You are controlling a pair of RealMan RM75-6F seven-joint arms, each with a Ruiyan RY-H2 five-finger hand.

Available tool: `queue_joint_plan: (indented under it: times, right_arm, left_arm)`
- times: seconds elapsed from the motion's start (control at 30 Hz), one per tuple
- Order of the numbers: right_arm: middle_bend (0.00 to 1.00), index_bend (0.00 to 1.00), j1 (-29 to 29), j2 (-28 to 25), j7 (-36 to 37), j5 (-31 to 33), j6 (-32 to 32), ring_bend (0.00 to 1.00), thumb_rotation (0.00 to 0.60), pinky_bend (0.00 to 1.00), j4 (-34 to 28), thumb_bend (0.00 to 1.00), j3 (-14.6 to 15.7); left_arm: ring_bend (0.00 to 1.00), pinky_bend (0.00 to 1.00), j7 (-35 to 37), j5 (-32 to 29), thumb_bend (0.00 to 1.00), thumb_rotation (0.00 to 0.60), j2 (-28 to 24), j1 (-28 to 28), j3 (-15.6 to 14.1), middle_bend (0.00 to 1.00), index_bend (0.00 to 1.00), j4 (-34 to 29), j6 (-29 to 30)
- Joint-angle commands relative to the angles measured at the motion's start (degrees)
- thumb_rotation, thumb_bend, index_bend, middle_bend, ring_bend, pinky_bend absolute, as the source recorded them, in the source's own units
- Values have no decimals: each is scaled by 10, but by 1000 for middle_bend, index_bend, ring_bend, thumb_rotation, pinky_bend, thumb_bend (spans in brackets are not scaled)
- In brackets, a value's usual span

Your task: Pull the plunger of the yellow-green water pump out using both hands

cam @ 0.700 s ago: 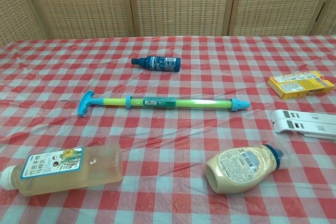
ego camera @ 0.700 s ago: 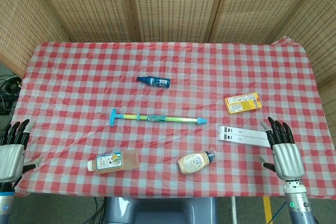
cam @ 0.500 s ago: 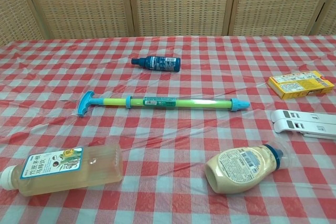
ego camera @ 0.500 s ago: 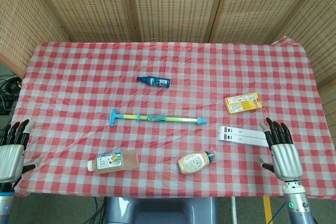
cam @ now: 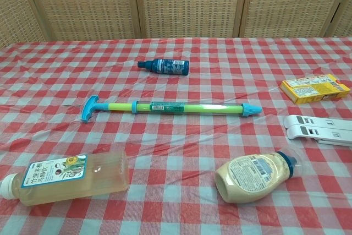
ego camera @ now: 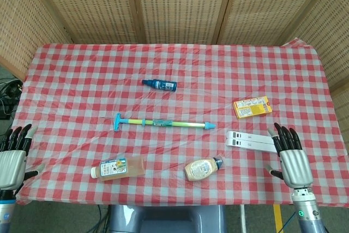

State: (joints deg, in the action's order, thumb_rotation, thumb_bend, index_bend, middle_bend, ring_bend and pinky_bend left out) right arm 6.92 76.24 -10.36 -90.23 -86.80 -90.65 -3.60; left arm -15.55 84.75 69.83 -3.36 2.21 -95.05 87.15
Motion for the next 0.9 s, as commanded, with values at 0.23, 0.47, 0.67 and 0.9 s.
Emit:
queue_joint_plan:
  times: [0.23, 0.47, 0.67, 0.9]
  right_arm:
    - [0, 24, 0, 0, 3, 1, 2, 0, 600, 0, 3, 143, 1]
    - [0, 24, 3, 0, 10, 4, 8, 0, 600, 0, 7, 143, 0]
    - [0, 24, 6, 1, 12, 7, 15, 0, 600, 0, 9, 142, 0]
    - [0, 24, 10, 2, 15, 21, 27, 0, 600, 0, 11, 142, -4]
  left_arm:
    - [5, 1, -22, 7, 89, 600, 21, -5, 6, 0, 0, 1, 7]
    - [435, 355, -47, 0, 112, 600, 56, -24, 39, 402, 44, 2, 16]
    - [651, 539, -97, -45, 149, 600, 68, -80, 79, 679, 192, -14, -54]
    - [821, 689, -188, -196, 195, 600, 95, -184, 145, 887, 331, -13, -191]
